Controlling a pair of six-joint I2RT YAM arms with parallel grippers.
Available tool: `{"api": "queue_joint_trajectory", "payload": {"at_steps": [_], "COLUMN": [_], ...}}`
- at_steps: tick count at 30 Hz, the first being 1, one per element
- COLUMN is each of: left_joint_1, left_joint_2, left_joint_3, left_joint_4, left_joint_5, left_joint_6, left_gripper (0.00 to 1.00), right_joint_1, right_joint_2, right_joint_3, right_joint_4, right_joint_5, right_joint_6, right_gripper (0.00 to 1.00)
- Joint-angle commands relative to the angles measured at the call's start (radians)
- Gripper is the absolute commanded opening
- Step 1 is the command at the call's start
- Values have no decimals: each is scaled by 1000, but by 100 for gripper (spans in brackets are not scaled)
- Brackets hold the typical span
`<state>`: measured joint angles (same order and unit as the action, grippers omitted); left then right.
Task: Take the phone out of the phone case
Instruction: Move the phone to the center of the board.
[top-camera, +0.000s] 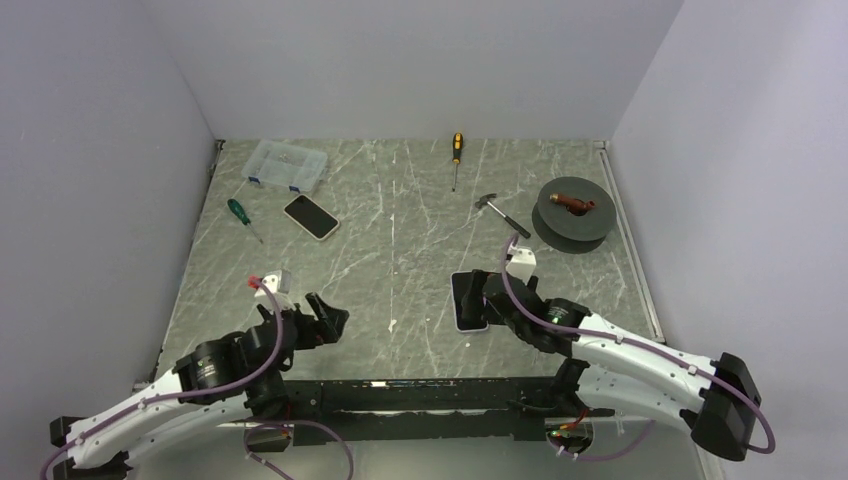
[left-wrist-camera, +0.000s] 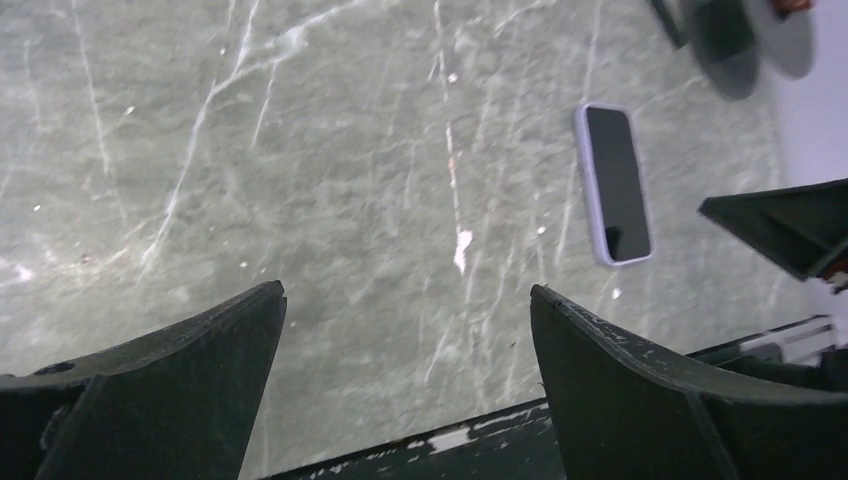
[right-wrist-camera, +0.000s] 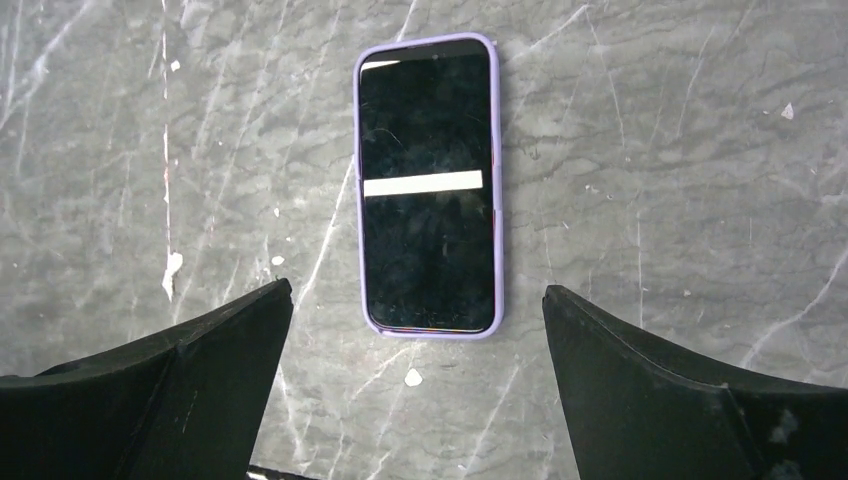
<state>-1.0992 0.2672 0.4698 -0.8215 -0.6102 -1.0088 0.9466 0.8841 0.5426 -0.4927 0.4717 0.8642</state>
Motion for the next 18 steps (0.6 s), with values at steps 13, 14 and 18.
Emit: {"api": "queue_joint_trajectory", "payload": {"at_steps": [13, 14, 18], "left_joint_1": [-4, -4, -4], "left_joint_2": [31, 50, 121], "left_joint_3": [6, 11, 22], "left_joint_4": [-14, -7, 30], "left_joint_5": [-105, -94, -59], "left_joint_6": [23, 33, 64], "left_gripper": [99, 99, 99], "right_joint_1": [-146, -143, -126], "right_joint_2": [116, 125, 166], "right_joint_3": [-10, -9, -3], "right_joint_4": [148, 151, 178], "right_joint_5": [-182, -180, -190], "right_joint_6": [-209, -209, -209], "right_gripper": [100, 100, 100]}}
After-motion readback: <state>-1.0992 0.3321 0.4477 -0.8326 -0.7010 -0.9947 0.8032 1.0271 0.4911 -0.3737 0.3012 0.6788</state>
